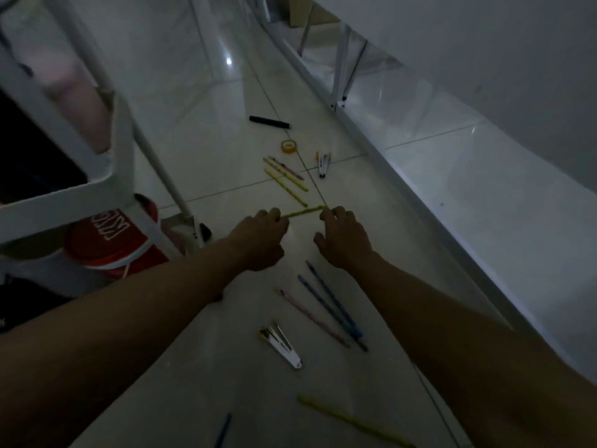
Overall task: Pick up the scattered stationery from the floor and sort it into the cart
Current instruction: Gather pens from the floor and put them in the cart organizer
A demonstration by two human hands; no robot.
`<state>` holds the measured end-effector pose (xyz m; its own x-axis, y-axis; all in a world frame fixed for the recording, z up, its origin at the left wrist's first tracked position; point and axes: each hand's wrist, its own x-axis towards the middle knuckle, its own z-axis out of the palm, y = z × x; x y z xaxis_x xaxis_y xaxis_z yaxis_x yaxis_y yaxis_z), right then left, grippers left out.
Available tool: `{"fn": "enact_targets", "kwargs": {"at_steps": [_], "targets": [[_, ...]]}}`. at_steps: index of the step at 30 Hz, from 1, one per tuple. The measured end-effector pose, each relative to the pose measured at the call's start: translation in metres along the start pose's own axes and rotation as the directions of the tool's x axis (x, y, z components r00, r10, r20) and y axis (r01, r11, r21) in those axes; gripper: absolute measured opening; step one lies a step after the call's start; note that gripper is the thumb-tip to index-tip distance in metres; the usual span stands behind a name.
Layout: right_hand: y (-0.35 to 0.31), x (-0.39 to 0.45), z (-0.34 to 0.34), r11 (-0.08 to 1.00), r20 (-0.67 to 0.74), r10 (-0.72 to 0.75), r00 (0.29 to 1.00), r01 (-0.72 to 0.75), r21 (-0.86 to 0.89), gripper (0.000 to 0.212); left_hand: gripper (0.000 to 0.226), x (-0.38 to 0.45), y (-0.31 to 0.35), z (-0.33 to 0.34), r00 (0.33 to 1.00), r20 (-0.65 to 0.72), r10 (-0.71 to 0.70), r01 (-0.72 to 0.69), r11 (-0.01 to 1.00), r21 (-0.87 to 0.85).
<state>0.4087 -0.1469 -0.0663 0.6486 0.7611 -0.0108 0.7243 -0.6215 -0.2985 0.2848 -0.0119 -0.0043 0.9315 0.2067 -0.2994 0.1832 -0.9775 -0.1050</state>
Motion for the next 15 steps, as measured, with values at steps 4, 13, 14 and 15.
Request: {"fn": "enact_targets", "kwargs": {"at_steps": [4,13,14,15], "targets": [[0.022,0.04,0.008,0.998,-0.077,0.035,0.996,-0.031,0.051,0.058,0.05,0.043,-0.016,-0.003,0.992,-0.005,-0.124,0.124,0.992,0.04],[0.041,0.116,0.039,0.987,-0.054,0.058,0.997,-0.05,0.152,0.089,0.043,0.152,-0.036,-0.009,0.972,-0.135,-0.191,0.198,0.98,0.037],[0.042,0.117,0.046,0.988,-0.063,0.059,0.996,-0.049,0.144,0.091,0.042,0.165,-0.04,-0.01,0.971,-0.152,-0.186,0.193,0.981,0.033],[0.043,0.118,0.052,0.992,-0.062,0.057,0.996,-0.049,0.121,0.092,0.041,0.177,-0.046,-0.011,0.969,-0.166,-0.184,0.191,0.981,0.023]]}}
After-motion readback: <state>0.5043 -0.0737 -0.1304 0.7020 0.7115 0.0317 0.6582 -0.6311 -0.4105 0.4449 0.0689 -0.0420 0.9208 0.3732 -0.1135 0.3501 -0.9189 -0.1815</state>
